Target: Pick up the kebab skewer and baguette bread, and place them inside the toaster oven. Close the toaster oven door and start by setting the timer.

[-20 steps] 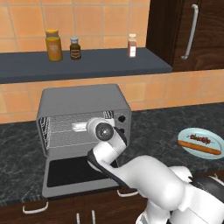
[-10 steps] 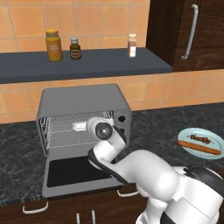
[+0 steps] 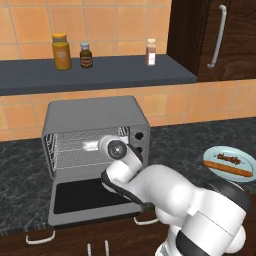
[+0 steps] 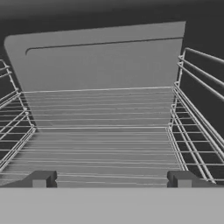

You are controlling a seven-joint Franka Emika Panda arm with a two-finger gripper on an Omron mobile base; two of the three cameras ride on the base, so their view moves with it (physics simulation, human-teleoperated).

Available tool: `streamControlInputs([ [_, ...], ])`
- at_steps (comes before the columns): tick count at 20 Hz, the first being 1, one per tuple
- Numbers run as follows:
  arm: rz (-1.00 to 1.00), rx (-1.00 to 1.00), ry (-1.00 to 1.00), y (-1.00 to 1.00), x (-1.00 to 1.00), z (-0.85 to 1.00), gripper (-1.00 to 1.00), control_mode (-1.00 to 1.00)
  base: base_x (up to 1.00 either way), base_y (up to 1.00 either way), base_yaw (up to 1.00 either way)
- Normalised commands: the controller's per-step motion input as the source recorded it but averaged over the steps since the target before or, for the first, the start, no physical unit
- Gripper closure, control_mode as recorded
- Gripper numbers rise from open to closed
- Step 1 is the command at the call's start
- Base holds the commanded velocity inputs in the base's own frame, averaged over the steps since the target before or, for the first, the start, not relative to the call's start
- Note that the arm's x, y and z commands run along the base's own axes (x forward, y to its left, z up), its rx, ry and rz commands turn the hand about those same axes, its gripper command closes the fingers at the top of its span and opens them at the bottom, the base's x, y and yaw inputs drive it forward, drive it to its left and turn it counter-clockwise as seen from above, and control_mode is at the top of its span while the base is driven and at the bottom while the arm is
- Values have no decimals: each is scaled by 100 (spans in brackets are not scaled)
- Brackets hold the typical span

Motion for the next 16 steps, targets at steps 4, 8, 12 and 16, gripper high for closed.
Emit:
streamControlInputs([
  [4, 0, 0, 0, 2, 9, -4, -100, -100, 0, 0, 0],
  [8, 0, 0, 0, 0, 14, 0, -100, -100, 0, 0, 0],
  [12, 0, 0, 6, 0, 5, -8, -100, -100, 0, 0, 0],
  [16, 0, 0, 5, 0, 0, -22, -100, -100, 0, 0, 0],
])
